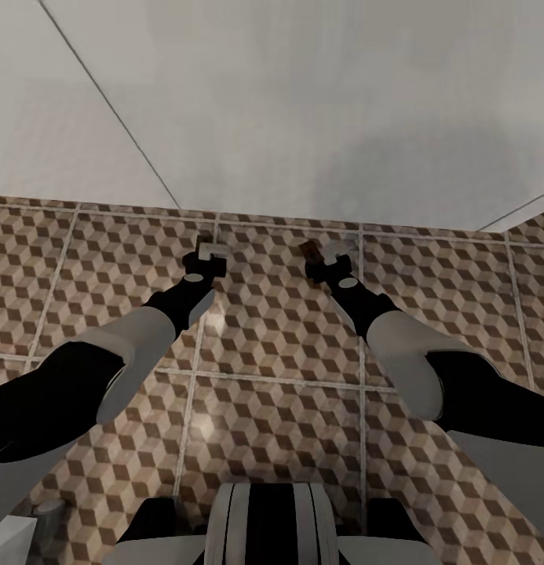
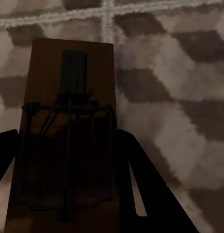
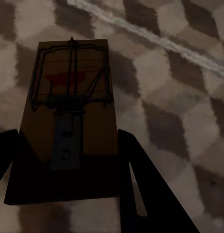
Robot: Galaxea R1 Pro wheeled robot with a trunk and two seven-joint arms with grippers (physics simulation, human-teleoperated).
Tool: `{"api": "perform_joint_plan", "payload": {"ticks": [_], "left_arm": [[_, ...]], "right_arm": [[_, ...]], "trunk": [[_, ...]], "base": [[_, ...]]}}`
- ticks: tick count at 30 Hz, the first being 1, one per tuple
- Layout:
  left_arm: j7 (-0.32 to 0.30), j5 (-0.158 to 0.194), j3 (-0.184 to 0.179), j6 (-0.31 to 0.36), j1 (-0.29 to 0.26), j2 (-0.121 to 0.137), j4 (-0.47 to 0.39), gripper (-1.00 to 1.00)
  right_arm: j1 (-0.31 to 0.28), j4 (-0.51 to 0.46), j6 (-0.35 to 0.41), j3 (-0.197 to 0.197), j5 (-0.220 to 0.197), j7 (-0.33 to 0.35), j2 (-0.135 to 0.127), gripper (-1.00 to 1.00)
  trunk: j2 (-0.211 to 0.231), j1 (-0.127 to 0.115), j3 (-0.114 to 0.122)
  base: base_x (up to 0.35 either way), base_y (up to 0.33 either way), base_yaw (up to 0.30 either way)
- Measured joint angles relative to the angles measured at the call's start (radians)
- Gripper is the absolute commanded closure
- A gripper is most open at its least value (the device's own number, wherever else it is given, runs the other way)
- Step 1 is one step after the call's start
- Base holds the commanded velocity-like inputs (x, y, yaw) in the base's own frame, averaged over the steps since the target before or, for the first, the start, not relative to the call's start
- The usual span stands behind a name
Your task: Take the four mousetraps from the cabinet in the bathroom and place them on the bathroom floor. Make sure all four end up on the same floor surface, and ensure that at least two of them are either under or directly next to the same bathroom sink.
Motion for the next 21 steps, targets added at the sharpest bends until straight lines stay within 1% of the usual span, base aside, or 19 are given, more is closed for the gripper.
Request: {"api": "perform_joint_plan", "payload": {"ticks": [5,8,11,17,21], "left_arm": [[0.0,0.0,0.0,-0.003,0.0,-0.003,0.0,1.0],[0.0,0.0,0.0,-0.027,0.001,-0.003,0.005,1.0],[0.0,0.0,0.0,-0.062,0.002,-0.006,0.03,1.0],[0.0,0.0,0.0,-0.081,0.002,-0.008,0.056,1.0],[0.0,0.0,0.0,-0.123,0.003,-0.008,0.086,1.0]], "right_arm": [[0.0,0.0,-0.005,-0.001,0.0,0.0,-0.002,1.0],[0.001,0.0,-0.02,-0.001,0.0,0.0,-0.004,1.0],[0.0,0.003,-0.03,-0.001,0.0,0.0,-0.004,1.0],[0.001,0.006,-0.034,-0.001,0.0,0.0,-0.005,1.0],[0.001,0.006,-0.034,-0.001,0.0,0.0,-0.005,1.0]], "trunk": [[0.0,0.0,0.0],[0.0,0.0,0.0],[0.0,0.0,0.0],[0.0,0.0,0.0],[0.0,0.0,0.0]], "base": [[0.126,0.0,0.0],[0.027,0.0,0.0],[0.008,0.0,0.0],[0.001,0.0,0.0],[0.0,0.0,0.0]]}}
